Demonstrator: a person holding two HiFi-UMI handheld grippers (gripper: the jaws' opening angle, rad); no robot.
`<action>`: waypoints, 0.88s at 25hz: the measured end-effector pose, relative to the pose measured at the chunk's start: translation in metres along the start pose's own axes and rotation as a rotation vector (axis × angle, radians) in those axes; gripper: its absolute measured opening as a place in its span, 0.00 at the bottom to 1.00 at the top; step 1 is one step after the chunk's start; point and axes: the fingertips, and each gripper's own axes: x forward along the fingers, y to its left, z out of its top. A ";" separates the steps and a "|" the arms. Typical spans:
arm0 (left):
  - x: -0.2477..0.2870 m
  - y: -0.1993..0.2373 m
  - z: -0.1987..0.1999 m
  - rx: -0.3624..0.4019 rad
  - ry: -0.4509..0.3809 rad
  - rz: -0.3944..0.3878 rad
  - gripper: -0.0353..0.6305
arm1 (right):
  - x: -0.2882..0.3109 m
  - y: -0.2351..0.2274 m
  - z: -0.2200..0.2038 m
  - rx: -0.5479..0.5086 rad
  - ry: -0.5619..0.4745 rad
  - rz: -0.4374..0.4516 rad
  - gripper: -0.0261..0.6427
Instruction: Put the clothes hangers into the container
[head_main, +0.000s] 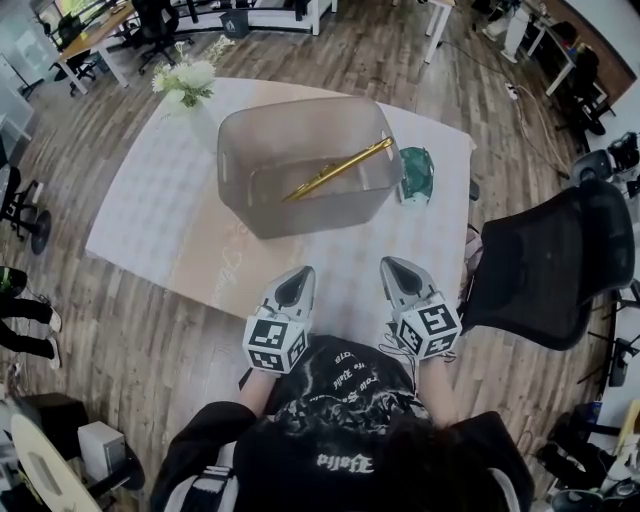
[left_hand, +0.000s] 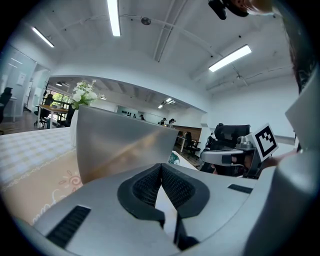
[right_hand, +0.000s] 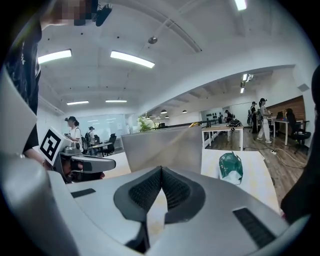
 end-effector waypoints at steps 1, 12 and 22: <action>-0.001 0.000 0.000 0.000 0.000 0.000 0.08 | 0.000 0.000 0.001 0.000 -0.003 -0.005 0.05; -0.006 -0.001 0.007 0.011 -0.005 0.003 0.08 | -0.001 0.006 0.007 -0.067 0.013 -0.016 0.05; -0.006 -0.004 0.021 0.037 -0.039 -0.004 0.08 | 0.003 0.007 0.003 -0.082 0.018 -0.028 0.05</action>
